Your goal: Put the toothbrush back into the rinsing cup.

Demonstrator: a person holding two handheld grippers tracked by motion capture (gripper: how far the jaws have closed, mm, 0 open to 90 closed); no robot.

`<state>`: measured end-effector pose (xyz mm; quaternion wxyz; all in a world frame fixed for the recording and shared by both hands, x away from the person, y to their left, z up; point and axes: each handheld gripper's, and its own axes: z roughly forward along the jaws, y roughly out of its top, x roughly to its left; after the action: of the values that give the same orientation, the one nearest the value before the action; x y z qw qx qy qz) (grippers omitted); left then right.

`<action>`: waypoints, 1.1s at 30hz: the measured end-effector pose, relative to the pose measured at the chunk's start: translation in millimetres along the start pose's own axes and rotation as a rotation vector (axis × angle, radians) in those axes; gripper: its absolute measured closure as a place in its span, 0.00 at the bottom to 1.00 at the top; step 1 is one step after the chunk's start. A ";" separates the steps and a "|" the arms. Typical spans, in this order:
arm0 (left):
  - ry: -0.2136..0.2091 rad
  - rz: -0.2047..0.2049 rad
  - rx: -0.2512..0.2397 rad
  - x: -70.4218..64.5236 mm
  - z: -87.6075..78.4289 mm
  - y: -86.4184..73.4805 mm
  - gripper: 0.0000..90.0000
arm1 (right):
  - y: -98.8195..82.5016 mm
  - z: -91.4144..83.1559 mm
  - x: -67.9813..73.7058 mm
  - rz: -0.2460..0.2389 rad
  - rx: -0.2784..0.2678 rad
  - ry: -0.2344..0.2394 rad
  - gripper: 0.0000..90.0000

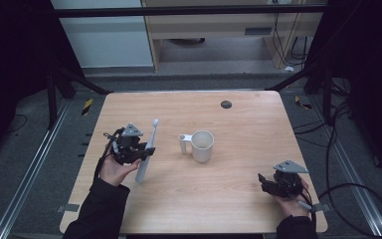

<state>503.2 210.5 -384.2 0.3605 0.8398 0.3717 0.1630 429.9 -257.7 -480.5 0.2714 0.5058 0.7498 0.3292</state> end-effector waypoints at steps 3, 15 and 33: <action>0.007 -0.004 -0.046 -1.2 -3.0 0.7 0.75 | 0.0 0.1 0.0 -0.005 -0.001 -0.002 0.32; 0.054 -0.015 -0.212 -7.1 -14.7 11.1 0.75 | 0.0 0.1 0.5 -0.009 -0.011 -0.012 0.32; 0.067 -0.090 -0.452 -7.9 -19.5 50.1 0.75 | 0.9 0.3 2.9 -0.014 -0.025 -0.004 0.32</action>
<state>512.6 190.9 -334.4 0.5338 0.7144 0.3747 0.2535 429.6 -254.7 -480.2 0.2814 0.4978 0.7484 0.3360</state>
